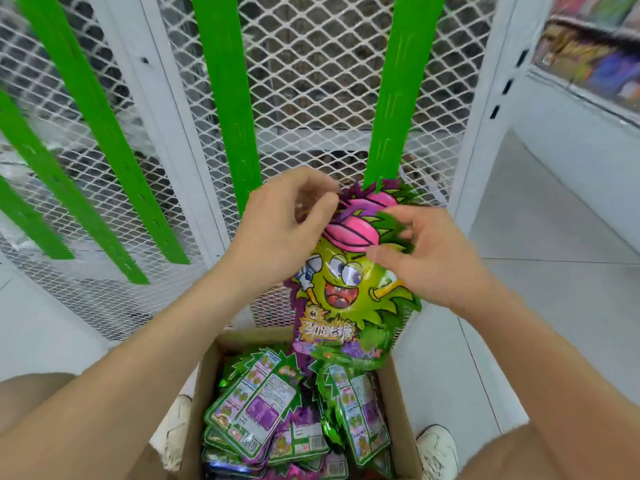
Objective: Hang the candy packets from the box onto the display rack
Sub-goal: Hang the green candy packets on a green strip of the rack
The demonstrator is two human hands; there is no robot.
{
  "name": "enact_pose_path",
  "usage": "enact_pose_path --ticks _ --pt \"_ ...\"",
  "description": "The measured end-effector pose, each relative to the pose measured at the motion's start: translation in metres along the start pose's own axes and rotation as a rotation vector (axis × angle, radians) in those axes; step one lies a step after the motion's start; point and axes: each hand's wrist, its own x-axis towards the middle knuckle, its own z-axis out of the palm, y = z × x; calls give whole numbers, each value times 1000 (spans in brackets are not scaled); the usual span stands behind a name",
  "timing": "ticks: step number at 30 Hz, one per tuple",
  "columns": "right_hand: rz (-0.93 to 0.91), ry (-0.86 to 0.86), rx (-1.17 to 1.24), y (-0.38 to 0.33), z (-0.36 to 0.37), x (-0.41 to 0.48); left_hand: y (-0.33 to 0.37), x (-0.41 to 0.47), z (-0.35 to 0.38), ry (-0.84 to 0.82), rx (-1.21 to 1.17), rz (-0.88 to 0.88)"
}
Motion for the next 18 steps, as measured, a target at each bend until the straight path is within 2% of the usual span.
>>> enact_pose_path --ticks 2,4,7,11,14,18 --pt "-48 203 -33 -4 -10 5 8 12 1 46 5 30" --pt "-100 388 -64 -5 -21 11 17 23 2 2 -50 32" --pt "-163 556 -117 -4 -34 21 29 38 7 -66 -166 6" --pt "-209 567 -80 -5 -43 33 43 53 13 -77 -213 -55" --pt "-219 514 -89 -7 -45 41 48 61 14 -90 -255 -91" --pt "-225 480 -79 -9 -48 47 45 63 18 -135 -208 -41"
